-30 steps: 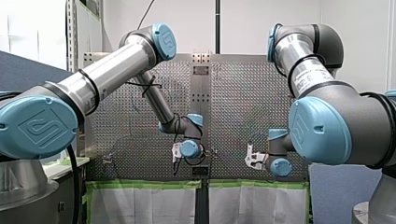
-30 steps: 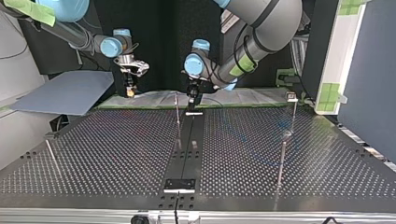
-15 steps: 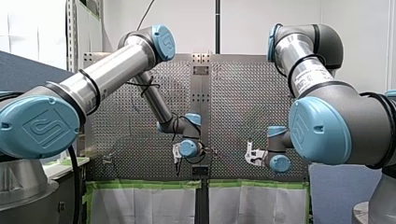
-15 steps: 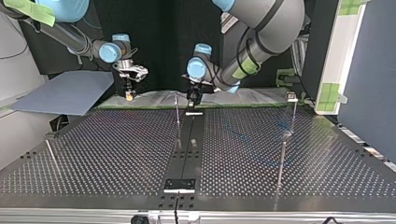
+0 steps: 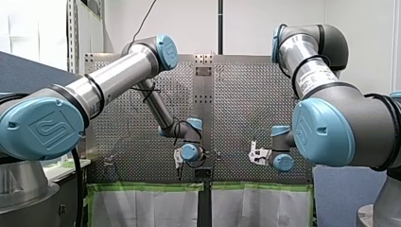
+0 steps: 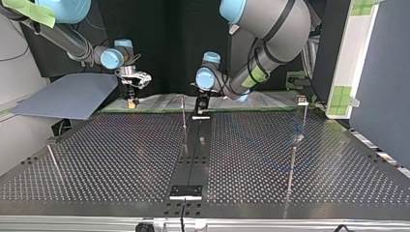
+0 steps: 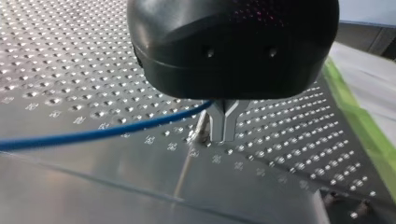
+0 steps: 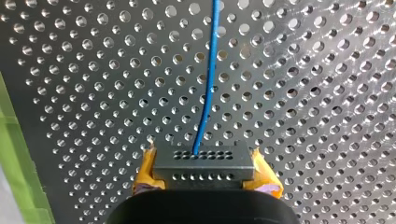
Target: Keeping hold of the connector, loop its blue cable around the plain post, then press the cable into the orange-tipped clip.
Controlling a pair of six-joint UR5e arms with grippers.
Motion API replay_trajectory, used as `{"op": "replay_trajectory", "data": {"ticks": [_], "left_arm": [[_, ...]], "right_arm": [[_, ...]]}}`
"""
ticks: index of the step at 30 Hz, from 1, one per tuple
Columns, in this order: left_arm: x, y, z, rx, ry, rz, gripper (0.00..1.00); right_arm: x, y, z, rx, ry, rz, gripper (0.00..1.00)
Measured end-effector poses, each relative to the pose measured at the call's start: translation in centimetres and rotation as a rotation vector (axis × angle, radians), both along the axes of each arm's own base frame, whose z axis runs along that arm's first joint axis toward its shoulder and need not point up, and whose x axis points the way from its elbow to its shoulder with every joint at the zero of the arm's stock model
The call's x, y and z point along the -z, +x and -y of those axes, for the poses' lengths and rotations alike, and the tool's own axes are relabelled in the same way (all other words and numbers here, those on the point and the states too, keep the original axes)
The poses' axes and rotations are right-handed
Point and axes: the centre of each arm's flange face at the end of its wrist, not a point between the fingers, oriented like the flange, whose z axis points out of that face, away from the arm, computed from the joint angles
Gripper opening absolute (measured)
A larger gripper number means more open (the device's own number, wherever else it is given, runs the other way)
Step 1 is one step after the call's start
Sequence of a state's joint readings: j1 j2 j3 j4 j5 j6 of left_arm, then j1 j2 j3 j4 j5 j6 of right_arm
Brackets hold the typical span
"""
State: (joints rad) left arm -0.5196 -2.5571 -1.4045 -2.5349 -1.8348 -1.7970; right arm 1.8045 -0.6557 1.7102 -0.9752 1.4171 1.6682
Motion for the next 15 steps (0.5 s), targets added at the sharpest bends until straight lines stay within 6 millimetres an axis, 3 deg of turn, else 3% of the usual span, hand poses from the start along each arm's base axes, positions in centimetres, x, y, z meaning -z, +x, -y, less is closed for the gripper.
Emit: {"op": "replay_trajectory", "data": {"ticks": [15], "left_arm": [[-1.7, 3.0, -0.7, -0.029, -0.017, 0.019, 0.00]], "right_arm": [[-2.0, 0.3, 3.2, -0.029, -0.060, 0.019, 0.00]]}}
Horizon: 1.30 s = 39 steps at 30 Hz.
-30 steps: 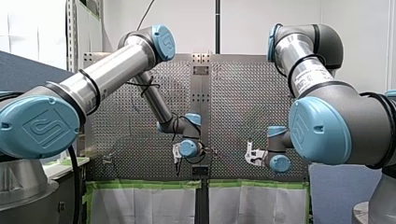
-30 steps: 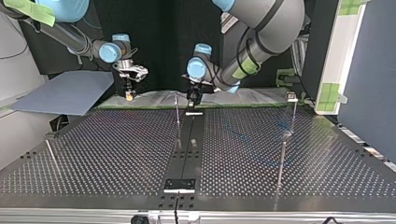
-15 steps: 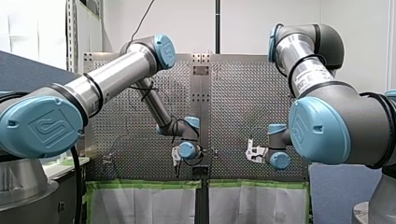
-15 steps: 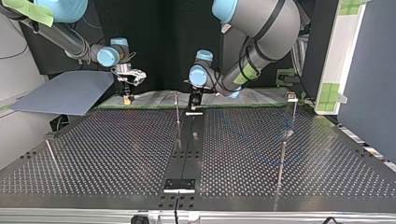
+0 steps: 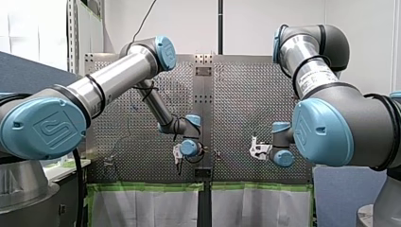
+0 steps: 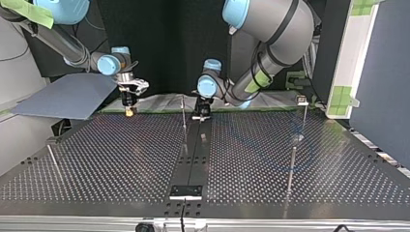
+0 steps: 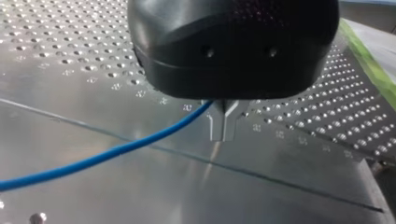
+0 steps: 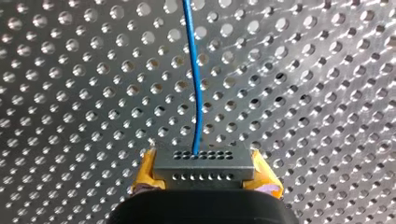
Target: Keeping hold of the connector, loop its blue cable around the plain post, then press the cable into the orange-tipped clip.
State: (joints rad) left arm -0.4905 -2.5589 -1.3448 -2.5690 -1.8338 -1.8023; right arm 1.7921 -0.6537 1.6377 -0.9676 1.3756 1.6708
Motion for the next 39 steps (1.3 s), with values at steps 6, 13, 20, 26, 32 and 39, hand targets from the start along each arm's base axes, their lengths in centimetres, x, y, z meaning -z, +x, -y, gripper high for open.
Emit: {"op": "replay_trajectory", "data": {"ticks": [6, 13, 20, 26, 32, 39], "left_arm": [[-0.5, 0.7, 0.0, -0.006, -0.008, 0.008, 0.00], [-1.0, 1.4, -0.3, -0.017, -0.017, 0.012, 0.00], [-1.0, 1.6, -0.5, -0.026, -0.016, 0.011, 0.00], [-1.0, 1.7, -0.6, -0.027, -0.016, 0.011, 0.00], [-1.1, 1.9, -0.8, -0.031, -0.017, 0.013, 0.00], [-1.3, 2.3, -1.0, -0.036, -0.019, 0.013, 0.00]], "right_arm": [[-0.4, 0.0, 0.6, -0.010, -0.014, 0.004, 0.00], [-0.7, -0.1, 1.1, -0.010, -0.015, 0.013, 0.00], [-0.7, -0.1, 1.9, -0.013, -0.001, 0.019, 0.00], [0.5, -0.2, 2.4, -0.008, 0.037, 0.009, 0.00], [0.4, -0.3, 3.0, -0.006, 0.032, 0.013, 0.00], [-0.6, -0.1, 4.3, -0.008, 0.024, 0.013, 0.00]]}}
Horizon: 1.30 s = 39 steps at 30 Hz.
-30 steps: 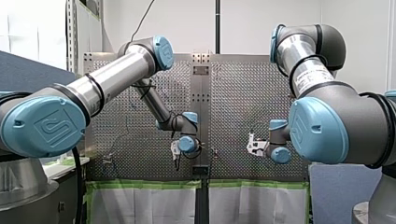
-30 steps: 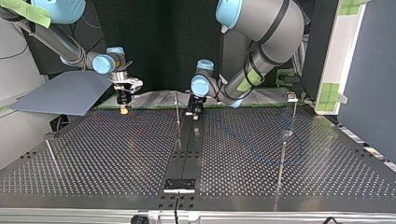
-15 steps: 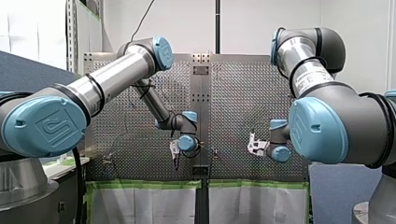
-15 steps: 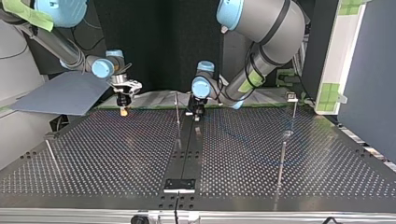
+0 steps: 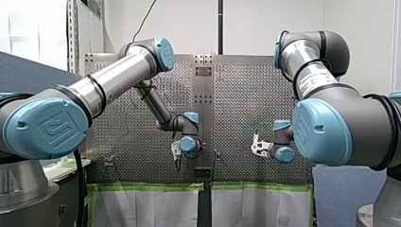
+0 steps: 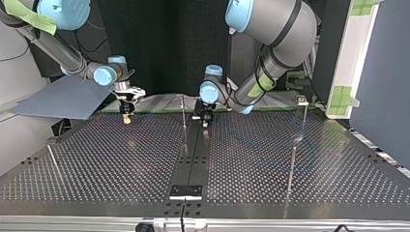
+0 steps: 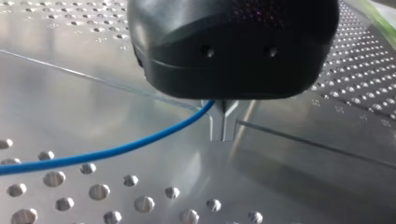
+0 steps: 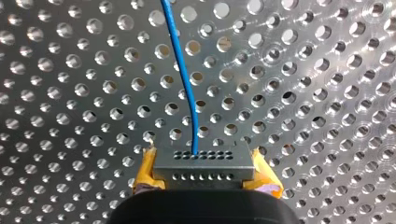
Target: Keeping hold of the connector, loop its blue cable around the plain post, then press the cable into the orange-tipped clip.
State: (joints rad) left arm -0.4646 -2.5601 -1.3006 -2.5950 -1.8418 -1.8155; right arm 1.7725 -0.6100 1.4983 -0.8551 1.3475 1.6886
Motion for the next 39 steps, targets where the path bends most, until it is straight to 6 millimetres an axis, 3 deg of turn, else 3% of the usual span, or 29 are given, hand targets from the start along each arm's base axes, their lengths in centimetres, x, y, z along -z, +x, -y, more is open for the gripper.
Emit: {"op": "replay_trajectory", "data": {"ticks": [32, 33, 34, 35, 36, 37, 39], "left_arm": [[-0.41, 0.71, -0.22, 0.008, -0.023, -0.002, 0.00], [-0.43, 0.70, -0.17, 0.012, -0.023, -0.002, 0.33], [-0.44, 0.69, -0.13, 0.015, -0.023, -0.001, 0.33], [-0.45, 0.66, -0.05, 0.019, -0.022, 0.000, 0.57], [-0.45, 0.62, 0.02, 0.022, -0.019, 0.000, 0.72], [-0.45, 0.57, 0.08, 0.025, -0.017, 0.000, 0.72], [-0.42, 0.43, 0.18, 0.029, -0.008, -0.003, 1.00]], "right_arm": [[-0.53, -0.09, 1.12, -0.022, 0.000, 0.011, 0.00], [-0.51, -0.08, 1.12, -0.022, 0.000, 0.011, 0.00], [-0.48, -0.07, 1.11, -0.022, 0.001, 0.010, 0.00], [-0.46, -0.07, 1.11, -0.022, 0.001, 0.010, 0.00], [-0.45, -0.08, 1.10, -0.022, 0.001, 0.010, 0.00], [-0.41, -0.09, 1.10, -0.022, 0.002, 0.010, 0.00], [-0.36, -0.09, 1.08, -0.022, 0.003, 0.010, 0.00]]}}
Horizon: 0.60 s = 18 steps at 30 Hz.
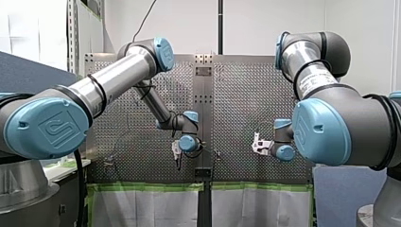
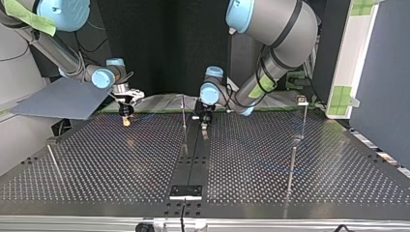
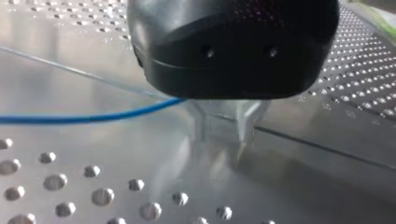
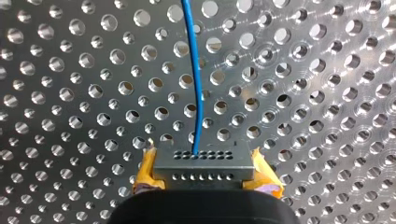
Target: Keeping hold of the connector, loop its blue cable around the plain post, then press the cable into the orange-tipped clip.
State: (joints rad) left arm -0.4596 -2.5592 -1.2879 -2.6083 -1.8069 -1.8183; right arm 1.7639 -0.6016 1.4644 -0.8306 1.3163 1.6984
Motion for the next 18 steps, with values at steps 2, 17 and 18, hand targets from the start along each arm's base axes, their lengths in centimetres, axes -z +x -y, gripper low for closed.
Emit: {"op": "replay_trajectory", "data": {"ticks": [2, 17, 18], "left_arm": [[0.1, -0.2, 0.0, -0.001, 0.018, -0.007, 1.00], [1.3, -2.3, -0.2, -0.016, 0.189, -0.051, 1.00], [1.3, -2.4, 0.0, -0.012, 0.197, -0.050, 1.00]], "right_arm": [[0.0, 0.0, 0.0, 0.000, 0.001, 0.000, 0.00], [0.4, 0.0, -0.2, 0.001, 0.012, -0.004, 0.00], [0.4, 0.0, -0.2, 0.001, 0.012, -0.005, 0.00]]}}
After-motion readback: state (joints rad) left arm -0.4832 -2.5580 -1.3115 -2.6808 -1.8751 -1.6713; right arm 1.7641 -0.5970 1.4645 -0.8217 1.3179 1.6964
